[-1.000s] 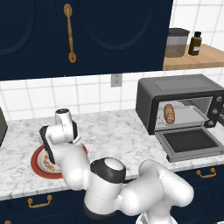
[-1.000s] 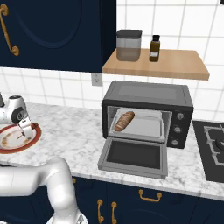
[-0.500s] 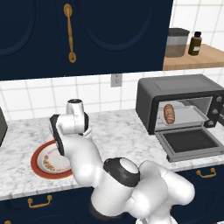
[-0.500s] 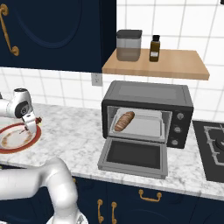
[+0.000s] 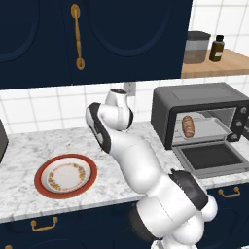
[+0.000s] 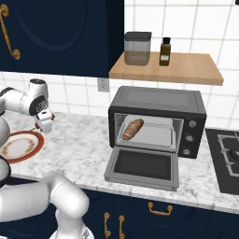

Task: Pick up the kebab skewer and baguette bread, and place them inside the toaster oven. Close the toaster oven door and start by setting the timer.

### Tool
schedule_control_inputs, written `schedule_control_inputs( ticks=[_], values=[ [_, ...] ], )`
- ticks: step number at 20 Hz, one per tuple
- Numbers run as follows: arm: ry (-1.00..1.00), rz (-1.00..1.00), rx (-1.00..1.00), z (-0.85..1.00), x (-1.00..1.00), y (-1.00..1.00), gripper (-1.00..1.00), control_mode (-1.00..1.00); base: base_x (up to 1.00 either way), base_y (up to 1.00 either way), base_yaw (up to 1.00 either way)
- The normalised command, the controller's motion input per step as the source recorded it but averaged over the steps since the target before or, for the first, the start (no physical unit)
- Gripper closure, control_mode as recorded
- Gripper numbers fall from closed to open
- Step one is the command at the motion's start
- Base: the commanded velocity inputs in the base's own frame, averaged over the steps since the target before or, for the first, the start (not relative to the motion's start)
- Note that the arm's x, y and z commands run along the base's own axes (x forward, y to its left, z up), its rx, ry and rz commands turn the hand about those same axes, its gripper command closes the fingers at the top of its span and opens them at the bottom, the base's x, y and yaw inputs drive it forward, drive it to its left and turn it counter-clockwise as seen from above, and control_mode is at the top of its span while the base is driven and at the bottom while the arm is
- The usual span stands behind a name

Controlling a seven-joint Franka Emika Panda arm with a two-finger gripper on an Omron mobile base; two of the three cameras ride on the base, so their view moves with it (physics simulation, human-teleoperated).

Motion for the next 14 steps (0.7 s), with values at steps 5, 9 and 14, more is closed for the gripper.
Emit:
schedule_control_inputs(
  ticks=[5,9,14],
  values=[
    [-0.07,0.0,-0.08,0.5,-0.49,-0.92,1.0,-1.0,0.0,0.0,0.0],
    [-0.19,0.0,-0.1,0.11,-0.71,-0.74,1.0,-1.0,0.0,0.0,0.0],
    [-0.14,0.0,-0.07,0.12,-0.57,-0.69,1.0,-1.0,0.0,0.0,0.0]
  ],
)
